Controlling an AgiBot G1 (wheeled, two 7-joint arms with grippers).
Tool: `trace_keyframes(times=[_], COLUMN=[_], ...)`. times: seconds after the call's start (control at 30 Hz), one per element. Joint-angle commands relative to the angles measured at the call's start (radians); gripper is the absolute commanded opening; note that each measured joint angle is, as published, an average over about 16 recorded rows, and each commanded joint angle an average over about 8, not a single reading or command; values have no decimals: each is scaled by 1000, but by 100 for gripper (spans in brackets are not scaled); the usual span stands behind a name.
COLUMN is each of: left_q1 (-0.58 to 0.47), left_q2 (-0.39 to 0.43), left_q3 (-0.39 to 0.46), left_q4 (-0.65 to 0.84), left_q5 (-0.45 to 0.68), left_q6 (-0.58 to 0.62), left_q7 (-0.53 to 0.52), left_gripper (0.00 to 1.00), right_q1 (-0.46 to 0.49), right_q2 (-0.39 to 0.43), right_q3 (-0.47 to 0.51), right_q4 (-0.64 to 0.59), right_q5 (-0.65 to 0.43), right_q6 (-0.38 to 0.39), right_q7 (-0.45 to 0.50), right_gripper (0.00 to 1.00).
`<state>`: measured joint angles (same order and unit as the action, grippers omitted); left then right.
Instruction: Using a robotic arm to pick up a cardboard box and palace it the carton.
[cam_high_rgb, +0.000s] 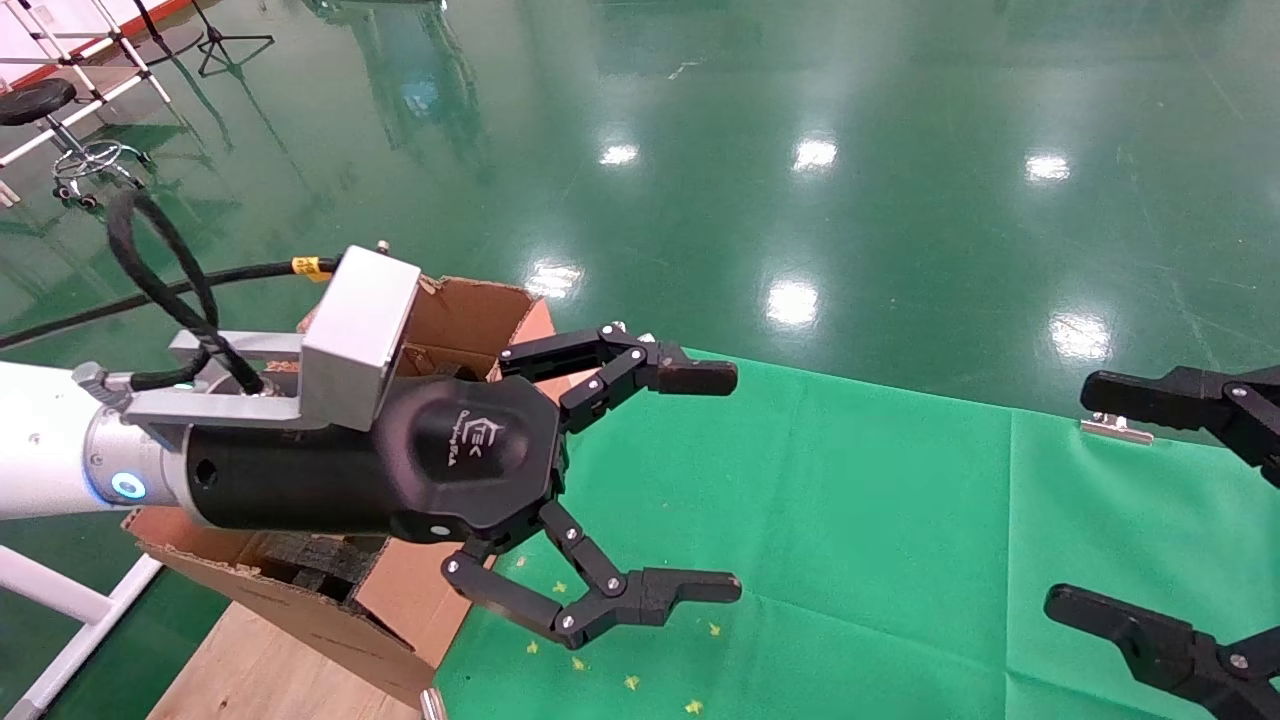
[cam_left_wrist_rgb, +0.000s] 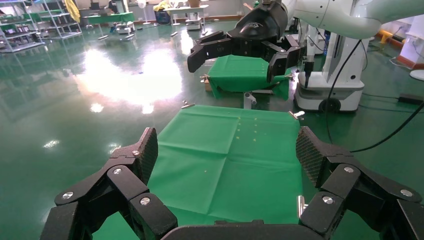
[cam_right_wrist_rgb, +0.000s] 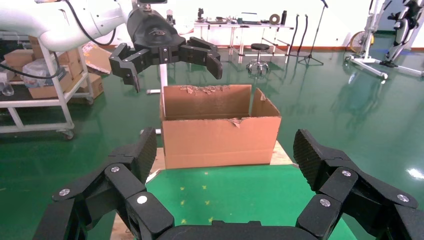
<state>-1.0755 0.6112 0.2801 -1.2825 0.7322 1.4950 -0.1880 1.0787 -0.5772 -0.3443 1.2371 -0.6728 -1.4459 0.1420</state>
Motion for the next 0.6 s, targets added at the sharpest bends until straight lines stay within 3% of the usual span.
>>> trace_keyframes(times=[0.03, 0.6], left_q1=[0, 0], left_q2=[0, 0], left_q3=[0, 0], left_q4=[0, 0], left_q5=[0, 0], left_q6=[0, 0], left_q7=[0, 0], left_gripper=[100, 100], right_q1=[0, 0], right_q2=[0, 0], right_q3=[0, 0], right_q4=[0, 0], right_q5=[0, 0], right_q6=[0, 0], right_q7=[0, 0], right_gripper=[100, 100])
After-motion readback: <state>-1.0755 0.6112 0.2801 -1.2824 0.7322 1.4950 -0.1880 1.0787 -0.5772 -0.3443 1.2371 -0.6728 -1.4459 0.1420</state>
